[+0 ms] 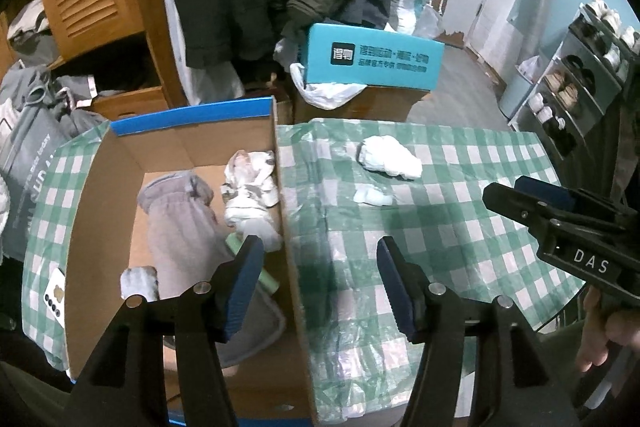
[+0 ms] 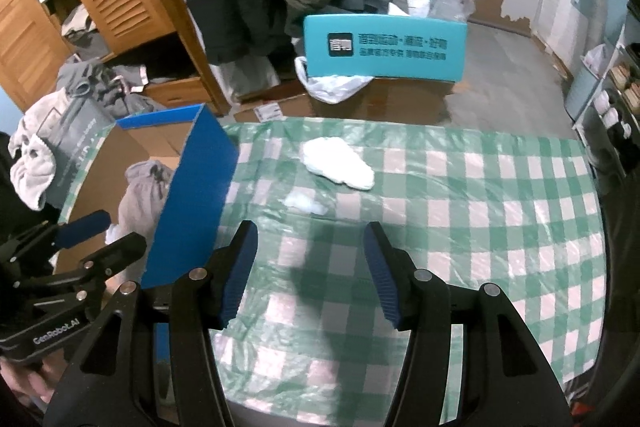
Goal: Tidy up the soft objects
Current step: 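Move both tools back over the white gloves on the table, then lower the right tool and close it on the crumpled white glove, then close the left tool on the small white cloth while the right tool holds the glove, then lift both white items and carry them over the cardboard box, then open the right tool to drop the white glove while the left tool releases its cloth into the box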
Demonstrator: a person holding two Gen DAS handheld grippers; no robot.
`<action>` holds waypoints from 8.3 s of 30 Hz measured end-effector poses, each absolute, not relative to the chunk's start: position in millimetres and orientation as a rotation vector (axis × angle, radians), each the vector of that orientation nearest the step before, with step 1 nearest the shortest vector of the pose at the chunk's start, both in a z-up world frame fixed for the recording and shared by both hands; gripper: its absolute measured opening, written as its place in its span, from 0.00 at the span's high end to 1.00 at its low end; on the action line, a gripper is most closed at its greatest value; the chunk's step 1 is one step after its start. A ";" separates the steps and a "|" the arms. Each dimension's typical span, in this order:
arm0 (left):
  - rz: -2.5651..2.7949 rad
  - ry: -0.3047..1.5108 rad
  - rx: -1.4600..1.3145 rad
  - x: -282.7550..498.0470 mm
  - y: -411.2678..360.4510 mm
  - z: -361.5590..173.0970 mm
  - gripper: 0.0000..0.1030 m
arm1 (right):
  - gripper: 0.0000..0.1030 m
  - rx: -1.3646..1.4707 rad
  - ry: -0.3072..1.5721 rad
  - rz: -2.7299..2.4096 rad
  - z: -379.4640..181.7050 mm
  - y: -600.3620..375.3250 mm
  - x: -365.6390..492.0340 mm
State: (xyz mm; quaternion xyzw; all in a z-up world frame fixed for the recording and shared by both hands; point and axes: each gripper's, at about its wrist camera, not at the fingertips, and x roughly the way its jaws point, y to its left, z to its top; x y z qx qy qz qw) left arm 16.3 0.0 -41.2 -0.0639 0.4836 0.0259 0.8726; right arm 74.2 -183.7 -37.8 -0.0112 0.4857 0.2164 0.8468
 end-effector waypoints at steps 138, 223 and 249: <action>0.006 1.313 -0.188 163.4 -56.5 -179.5 0.75 | 0.63 -0.220 1.326 0.389 -177.3 -244.3 174.8; 0.086 0.994 -0.185 12.1 78.0 -32.6 0.88 | 0.64 -0.241 1.062 0.774 -9.3 -60.1 75.7; 0.173 1.050 -0.254 1.2 138.0 -57.5 0.84 | 0.59 -0.279 1.153 0.835 -31.4 9.7 73.4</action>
